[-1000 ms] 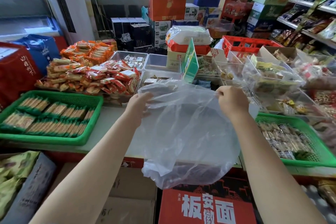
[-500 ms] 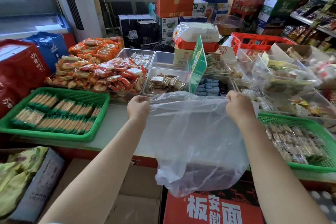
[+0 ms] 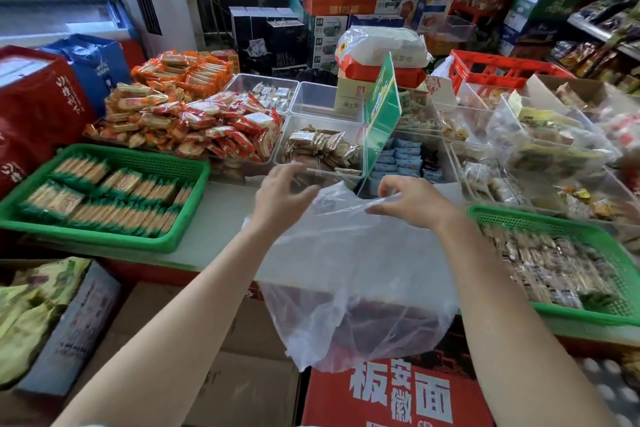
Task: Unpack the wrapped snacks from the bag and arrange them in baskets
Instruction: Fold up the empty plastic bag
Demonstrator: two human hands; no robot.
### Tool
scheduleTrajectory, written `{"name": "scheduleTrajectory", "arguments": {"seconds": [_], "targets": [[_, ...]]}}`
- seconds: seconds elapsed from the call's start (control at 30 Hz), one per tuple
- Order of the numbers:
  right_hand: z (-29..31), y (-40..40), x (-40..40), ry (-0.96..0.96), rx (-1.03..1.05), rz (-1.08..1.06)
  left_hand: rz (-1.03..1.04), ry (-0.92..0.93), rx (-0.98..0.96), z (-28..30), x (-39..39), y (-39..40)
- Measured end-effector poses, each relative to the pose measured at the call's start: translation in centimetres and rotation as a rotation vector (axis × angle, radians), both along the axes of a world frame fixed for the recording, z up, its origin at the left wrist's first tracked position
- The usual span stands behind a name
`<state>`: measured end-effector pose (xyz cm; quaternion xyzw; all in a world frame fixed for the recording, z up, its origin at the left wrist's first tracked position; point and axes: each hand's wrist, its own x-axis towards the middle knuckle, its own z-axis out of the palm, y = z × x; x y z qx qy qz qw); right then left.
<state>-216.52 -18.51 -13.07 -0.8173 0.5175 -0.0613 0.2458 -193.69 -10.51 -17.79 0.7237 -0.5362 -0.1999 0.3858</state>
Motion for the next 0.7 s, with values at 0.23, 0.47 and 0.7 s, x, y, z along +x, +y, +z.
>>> {"name": "scheduleTrajectory", "arguments": {"seconds": [0.23,0.47,0.7], "targets": [[1.8,1.7,2.1,-0.102,-0.054,0.091,-0.520,-0.284,0.282,2.3,-2.8,-1.1],[2.5,1.3,-0.5,0.064,-0.092,0.015,-0.353,-0.528,0.216,3.7,-0.8,-0.6],[2.4,1.3,-2.0,0.202,-0.126,-0.070,-0.201,-0.988,0.366,5.9,0.2,-0.3]]}}
